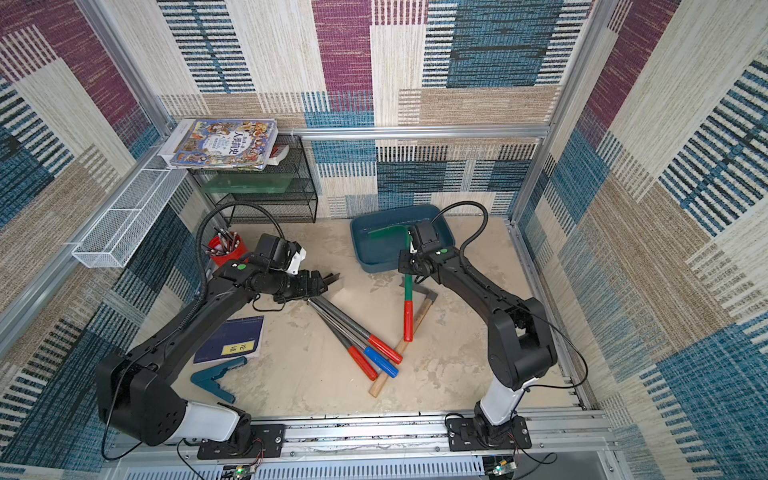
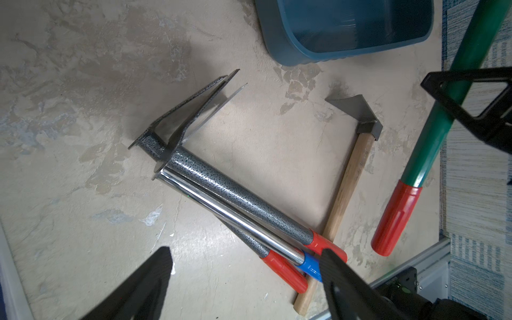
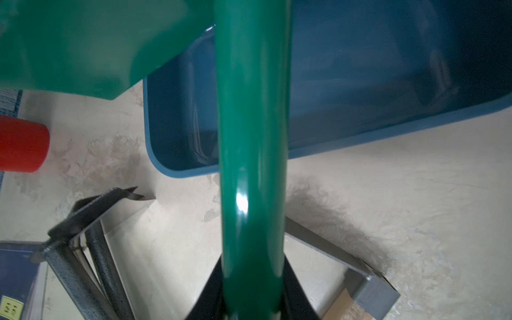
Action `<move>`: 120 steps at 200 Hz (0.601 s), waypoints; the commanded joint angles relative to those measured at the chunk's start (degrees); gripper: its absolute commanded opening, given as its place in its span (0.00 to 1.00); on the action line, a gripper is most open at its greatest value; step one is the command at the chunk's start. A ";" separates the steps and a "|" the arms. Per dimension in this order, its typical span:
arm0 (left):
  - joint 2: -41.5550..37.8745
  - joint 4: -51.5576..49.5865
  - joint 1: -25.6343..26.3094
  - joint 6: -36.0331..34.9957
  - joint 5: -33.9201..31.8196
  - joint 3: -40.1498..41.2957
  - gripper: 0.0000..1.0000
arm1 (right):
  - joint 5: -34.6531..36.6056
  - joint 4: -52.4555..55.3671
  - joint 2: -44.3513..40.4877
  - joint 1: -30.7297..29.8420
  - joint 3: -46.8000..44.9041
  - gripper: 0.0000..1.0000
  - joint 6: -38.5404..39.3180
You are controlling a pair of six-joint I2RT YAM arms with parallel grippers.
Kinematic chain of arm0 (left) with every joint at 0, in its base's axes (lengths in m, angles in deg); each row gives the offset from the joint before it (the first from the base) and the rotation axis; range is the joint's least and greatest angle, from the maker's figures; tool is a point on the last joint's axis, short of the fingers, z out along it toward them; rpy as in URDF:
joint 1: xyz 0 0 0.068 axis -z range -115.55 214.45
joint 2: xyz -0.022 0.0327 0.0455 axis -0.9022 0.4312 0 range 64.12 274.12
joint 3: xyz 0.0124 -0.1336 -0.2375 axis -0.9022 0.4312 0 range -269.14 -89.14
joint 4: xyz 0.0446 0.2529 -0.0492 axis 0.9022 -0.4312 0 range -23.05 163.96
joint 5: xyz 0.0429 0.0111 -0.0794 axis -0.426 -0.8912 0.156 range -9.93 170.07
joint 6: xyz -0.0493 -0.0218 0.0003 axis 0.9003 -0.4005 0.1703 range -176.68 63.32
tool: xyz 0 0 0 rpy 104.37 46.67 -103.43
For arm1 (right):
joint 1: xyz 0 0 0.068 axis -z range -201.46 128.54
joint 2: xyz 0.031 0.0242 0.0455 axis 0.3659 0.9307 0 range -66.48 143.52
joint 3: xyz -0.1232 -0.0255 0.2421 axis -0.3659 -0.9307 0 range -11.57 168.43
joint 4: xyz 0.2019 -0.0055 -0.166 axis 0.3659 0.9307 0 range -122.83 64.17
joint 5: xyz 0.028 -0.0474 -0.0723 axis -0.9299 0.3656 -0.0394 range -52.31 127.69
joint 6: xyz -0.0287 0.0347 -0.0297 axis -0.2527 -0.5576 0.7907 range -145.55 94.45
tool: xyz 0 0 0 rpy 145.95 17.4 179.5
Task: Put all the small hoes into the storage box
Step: Pick up the hoe from the center of the board, then place the hoe in the storage box.
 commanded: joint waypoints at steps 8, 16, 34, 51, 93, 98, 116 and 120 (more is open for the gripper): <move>-0.66 -0.54 -0.05 0.34 -0.80 0.57 0.87 | -2.81 -1.73 2.35 0.14 4.69 0.01 -7.25; -0.83 -0.59 -0.07 0.43 -0.91 0.70 0.87 | -2.79 -2.00 3.03 0.21 5.76 0.01 -9.05; -1.09 -0.63 -0.03 0.34 -1.10 1.10 0.87 | -1.24 -2.35 4.45 0.04 7.66 0.00 -13.97; -1.37 -0.72 -0.04 0.35 -1.27 1.17 0.87 | -1.98 -3.02 5.97 0.13 9.45 0.00 -17.23; -1.70 -0.95 -0.05 0.57 -1.30 1.78 0.87 | -0.79 -4.57 8.91 0.11 13.15 0.01 -26.07; -1.77 -0.88 -0.02 0.64 -1.28 1.85 0.87 | -0.84 -4.98 9.11 0.12 13.28 0.01 -27.20; -1.97 -0.85 -0.01 0.65 -1.45 2.11 0.87 | -0.69 -5.94 10.41 -0.01 14.33 0.01 -31.25; -1.98 -0.94 -0.01 0.71 -1.45 2.19 0.87 | -0.47 -5.94 10.75 -0.02 14.73 0.01 -32.13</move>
